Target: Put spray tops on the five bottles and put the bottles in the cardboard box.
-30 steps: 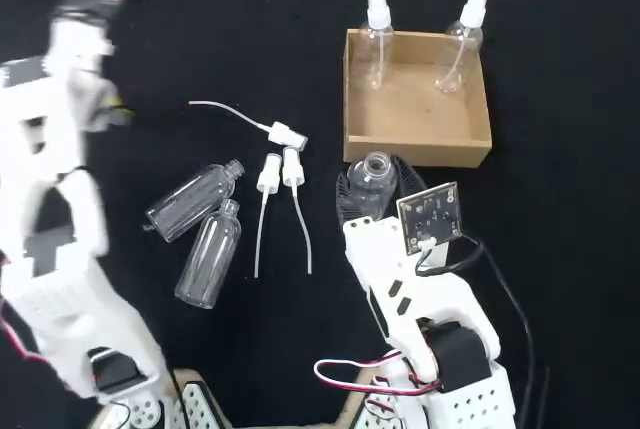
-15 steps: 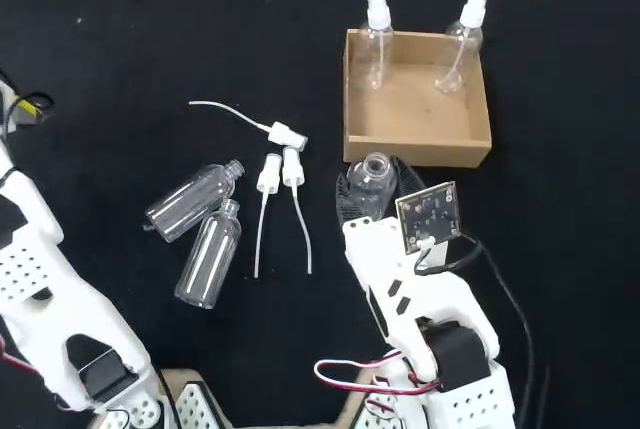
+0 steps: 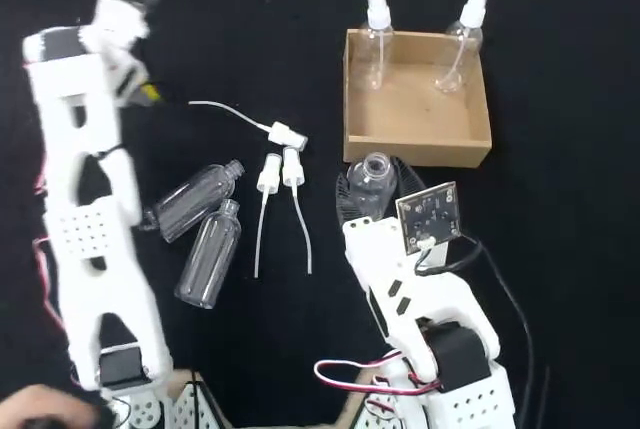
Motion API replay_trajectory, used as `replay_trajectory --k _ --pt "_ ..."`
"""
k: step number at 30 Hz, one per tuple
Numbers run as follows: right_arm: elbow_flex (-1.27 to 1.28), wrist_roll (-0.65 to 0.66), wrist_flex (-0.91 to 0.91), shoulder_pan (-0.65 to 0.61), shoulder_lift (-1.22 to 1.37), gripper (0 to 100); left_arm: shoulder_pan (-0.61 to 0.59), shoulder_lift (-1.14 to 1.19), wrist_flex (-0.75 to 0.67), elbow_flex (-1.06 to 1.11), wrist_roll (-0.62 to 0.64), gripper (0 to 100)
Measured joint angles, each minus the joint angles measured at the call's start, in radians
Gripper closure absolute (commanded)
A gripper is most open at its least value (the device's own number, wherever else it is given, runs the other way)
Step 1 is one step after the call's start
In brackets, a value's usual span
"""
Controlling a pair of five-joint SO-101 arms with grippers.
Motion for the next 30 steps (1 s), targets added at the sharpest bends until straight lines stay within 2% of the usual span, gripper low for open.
replay_trajectory --k 4,12,21,30 --pt "0.000 0.000 0.000 0.000 0.000 80.8 0.083 0.023 0.000 -0.015 -0.117 72" --pt "0.000 0.000 0.000 0.000 0.000 80.8 0.132 0.025 0.000 -0.017 -0.198 72" --pt "0.000 0.000 0.000 0.000 0.000 80.8 0.155 0.146 -0.077 -0.017 -0.213 72" --pt "0.000 0.000 0.000 0.000 0.000 80.8 0.187 0.178 -0.094 -0.017 -0.213 72"
